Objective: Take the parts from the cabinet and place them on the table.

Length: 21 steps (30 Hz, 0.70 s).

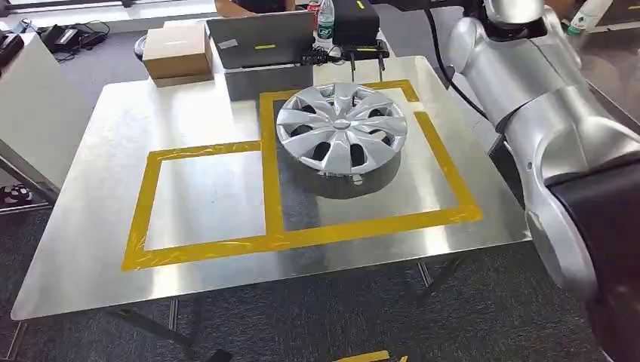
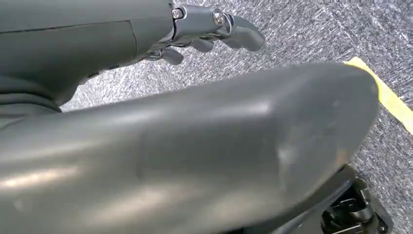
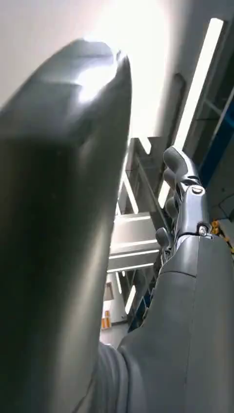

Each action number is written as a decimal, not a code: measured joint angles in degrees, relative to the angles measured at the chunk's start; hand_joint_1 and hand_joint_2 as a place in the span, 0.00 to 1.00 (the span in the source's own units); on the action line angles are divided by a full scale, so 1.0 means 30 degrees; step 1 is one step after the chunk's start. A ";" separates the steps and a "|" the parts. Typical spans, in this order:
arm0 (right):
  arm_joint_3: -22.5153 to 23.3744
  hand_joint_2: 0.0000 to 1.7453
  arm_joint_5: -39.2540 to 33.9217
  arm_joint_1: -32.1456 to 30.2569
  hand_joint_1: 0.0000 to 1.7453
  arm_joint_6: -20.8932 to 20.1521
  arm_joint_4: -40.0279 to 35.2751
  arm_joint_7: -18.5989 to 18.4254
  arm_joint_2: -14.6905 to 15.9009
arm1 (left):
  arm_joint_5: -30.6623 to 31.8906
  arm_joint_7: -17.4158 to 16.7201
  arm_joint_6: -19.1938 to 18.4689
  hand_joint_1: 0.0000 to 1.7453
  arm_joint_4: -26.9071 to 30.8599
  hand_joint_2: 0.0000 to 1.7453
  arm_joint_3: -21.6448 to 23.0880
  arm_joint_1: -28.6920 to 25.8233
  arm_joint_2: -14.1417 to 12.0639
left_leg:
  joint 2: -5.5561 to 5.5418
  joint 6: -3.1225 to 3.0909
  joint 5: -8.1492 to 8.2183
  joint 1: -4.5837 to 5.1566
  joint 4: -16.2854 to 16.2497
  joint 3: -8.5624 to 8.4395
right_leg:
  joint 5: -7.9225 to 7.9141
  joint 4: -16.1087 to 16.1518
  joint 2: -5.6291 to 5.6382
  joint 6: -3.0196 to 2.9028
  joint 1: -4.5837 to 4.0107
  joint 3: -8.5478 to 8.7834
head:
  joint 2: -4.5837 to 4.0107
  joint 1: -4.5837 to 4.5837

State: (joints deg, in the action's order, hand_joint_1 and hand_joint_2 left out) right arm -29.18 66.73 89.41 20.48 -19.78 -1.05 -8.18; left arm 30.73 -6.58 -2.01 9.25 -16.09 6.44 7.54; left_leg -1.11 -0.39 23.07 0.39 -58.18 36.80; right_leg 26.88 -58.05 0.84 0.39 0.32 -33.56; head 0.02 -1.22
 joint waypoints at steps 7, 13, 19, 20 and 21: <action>0.0372 0.00 0.0160 0.0122 0.00 0.1214 -0.0271 0.0015 0.0227 | 0.0029 -0.0015 -0.0007 0.00 0.0000 0.00 -0.0007 0.0169 -0.0124 | 0.0003 -0.0092 0.0068 0.0073 -0.0104 0.0029 | -0.0016 0.0037 0.0004 0.0089 0.0076 0.0021 | 0.0000 -0.0007; 0.0598 0.00 0.0318 0.0192 0.00 0.2930 -0.0540 0.0308 0.0823 | 0.0175 -0.0022 -0.0007 0.00 0.0000 0.00 -0.0007 0.0273 -0.0146 | 0.0180 -0.0448 -0.0155 -0.0075 0.0161 -0.0112 | 0.0254 -0.0195 0.0011 0.0360 0.0122 0.0054 | 0.0000 -0.0007; 0.0598 0.00 0.0421 -0.0164 0.00 0.2894 -0.0540 0.0379 0.1435 | 0.0466 -0.0058 0.0022 0.00 0.0000 0.00 -0.0007 0.0173 -0.0146 | 0.0344 -0.0492 -0.0321 -0.0112 0.0054 0.0253 | 0.2837 -0.5527 -0.0134 0.0557 0.0194 -0.2017 | 0.0000 0.0058; 0.0598 0.00 0.0407 -0.0173 0.00 0.2850 -0.0547 0.0490 0.1538 | 0.0510 -0.0058 0.0036 0.00 0.0000 0.00 -0.0007 0.0136 -0.0153 | 0.0344 -0.0435 -0.0357 -0.0132 -0.0034 0.0368 | 0.2159 -0.4334 -0.0173 0.0558 0.0232 -0.1345 | 0.0000 0.0058; 0.0598 0.00 0.0392 -0.0161 0.00 0.2828 -0.0598 0.0614 0.1611 | 0.0539 -0.0058 0.0058 0.00 0.0000 0.00 -0.0007 0.0110 -0.0153 | 0.0348 -0.0381 -0.0388 -0.0162 -0.0151 0.0483 | 0.1468 -0.2688 -0.0211 0.0561 0.0265 -0.0397 | 0.0000 0.0058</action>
State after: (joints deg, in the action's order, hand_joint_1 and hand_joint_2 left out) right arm -27.39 67.91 88.93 28.96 -21.57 0.79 -3.34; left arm 32.35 -6.75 -1.84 9.25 -16.11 6.77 7.08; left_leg -0.06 -1.53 21.90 -0.10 -58.63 38.25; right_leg 31.29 -66.12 0.21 2.07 1.12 -34.75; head 0.02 -1.05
